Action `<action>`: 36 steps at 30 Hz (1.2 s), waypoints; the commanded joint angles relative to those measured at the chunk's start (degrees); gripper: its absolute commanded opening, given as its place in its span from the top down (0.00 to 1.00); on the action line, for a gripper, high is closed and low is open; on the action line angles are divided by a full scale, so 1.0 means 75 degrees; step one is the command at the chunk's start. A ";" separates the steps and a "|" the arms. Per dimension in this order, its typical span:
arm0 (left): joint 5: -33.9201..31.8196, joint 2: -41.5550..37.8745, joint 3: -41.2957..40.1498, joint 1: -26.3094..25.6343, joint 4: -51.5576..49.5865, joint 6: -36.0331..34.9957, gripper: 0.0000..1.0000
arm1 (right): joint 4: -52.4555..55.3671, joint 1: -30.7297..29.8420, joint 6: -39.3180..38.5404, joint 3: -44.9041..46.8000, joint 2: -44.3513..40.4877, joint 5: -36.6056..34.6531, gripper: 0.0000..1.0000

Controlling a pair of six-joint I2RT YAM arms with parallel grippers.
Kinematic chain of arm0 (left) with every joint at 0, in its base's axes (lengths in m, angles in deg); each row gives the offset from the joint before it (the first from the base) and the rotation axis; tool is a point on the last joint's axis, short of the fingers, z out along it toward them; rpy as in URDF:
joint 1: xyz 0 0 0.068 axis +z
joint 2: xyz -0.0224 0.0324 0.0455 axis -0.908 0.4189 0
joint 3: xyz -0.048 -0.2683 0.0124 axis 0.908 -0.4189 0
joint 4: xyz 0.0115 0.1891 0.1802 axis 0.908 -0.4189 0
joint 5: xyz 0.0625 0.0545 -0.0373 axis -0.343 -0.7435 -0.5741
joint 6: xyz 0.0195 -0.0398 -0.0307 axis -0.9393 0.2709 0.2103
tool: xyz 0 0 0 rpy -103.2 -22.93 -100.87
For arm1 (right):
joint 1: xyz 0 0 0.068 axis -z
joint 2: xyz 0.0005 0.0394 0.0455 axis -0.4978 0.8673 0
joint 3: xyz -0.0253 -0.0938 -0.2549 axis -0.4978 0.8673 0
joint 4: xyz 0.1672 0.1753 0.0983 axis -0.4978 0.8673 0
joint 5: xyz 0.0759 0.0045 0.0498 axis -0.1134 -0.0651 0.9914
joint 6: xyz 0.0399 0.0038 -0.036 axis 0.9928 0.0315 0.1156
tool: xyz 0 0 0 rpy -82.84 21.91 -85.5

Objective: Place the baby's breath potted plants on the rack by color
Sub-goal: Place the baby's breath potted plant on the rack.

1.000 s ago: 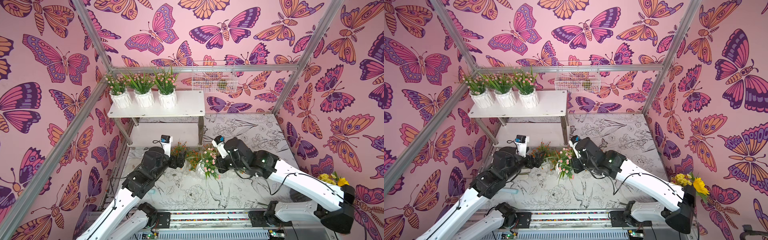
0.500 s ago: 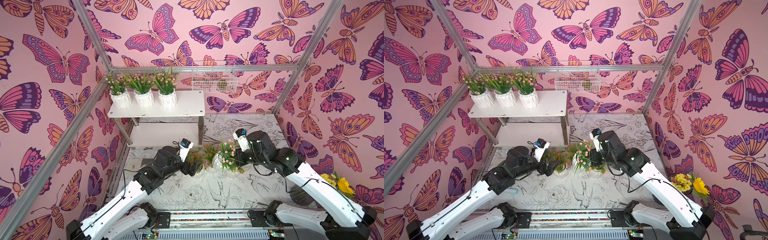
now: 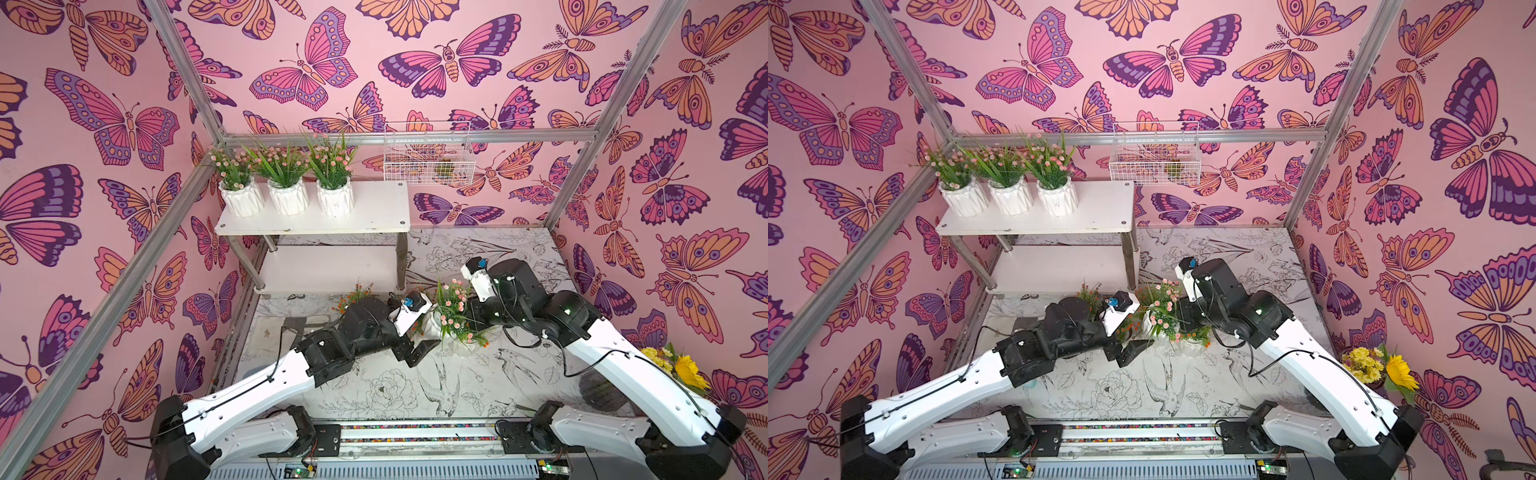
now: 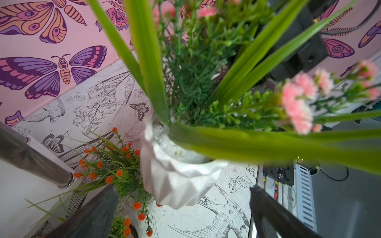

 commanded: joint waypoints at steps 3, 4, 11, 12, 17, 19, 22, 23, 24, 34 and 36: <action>-0.0334 0.0298 0.0208 -0.0207 0.0776 -0.0167 0.00 | -0.0321 0.0052 0.0010 -0.0436 -0.0009 0.0295 0.98; -0.0400 0.0373 0.0242 -0.0246 0.0851 -0.0151 0.00 | -0.0333 0.0045 0.0026 -0.0437 0.0004 0.0312 0.98; -0.0614 0.0757 0.0460 -0.0301 0.1074 -0.0044 0.00 | -0.0467 0.0053 0.0040 -0.0390 -0.0032 0.0483 0.98; -0.0611 0.0802 0.0499 -0.0301 0.1069 -0.0032 0.00 | -0.0468 0.0055 0.0040 -0.0395 -0.0039 0.0479 0.98; -0.0511 0.1050 0.0660 -0.0303 0.1045 -0.0009 0.00 | -0.0467 0.0049 0.0032 -0.0395 -0.0044 0.0479 0.98; -0.0470 0.1125 0.0696 -0.0306 0.1029 -0.0010 0.00 | -0.0459 0.0049 0.0017 -0.0395 -0.0029 0.0461 0.98; -0.0447 0.1250 0.0761 -0.0312 0.0903 -0.0008 0.00 | -0.0462 0.0047 0.0027 -0.0406 -0.0024 0.0433 0.98; -0.0427 0.1273 0.0773 -0.0312 0.0876 -0.0014 0.00 | -0.0473 0.0048 0.0028 -0.0412 -0.0025 0.0428 0.98; -0.0409 0.1289 0.0773 -0.0321 0.0858 -0.0022 0.00 | -0.0474 0.0048 0.0028 -0.0417 -0.0020 0.0427 0.98; -0.0423 0.1423 0.0773 -0.0318 0.0840 -0.0073 0.00 | -0.0518 0.0048 0.0026 -0.0456 0.0093 0.0501 0.98; -0.0447 0.1448 0.0791 -0.0313 0.0830 -0.0069 0.00 | -0.0530 0.0046 0.0027 -0.0463 0.0100 0.0522 0.97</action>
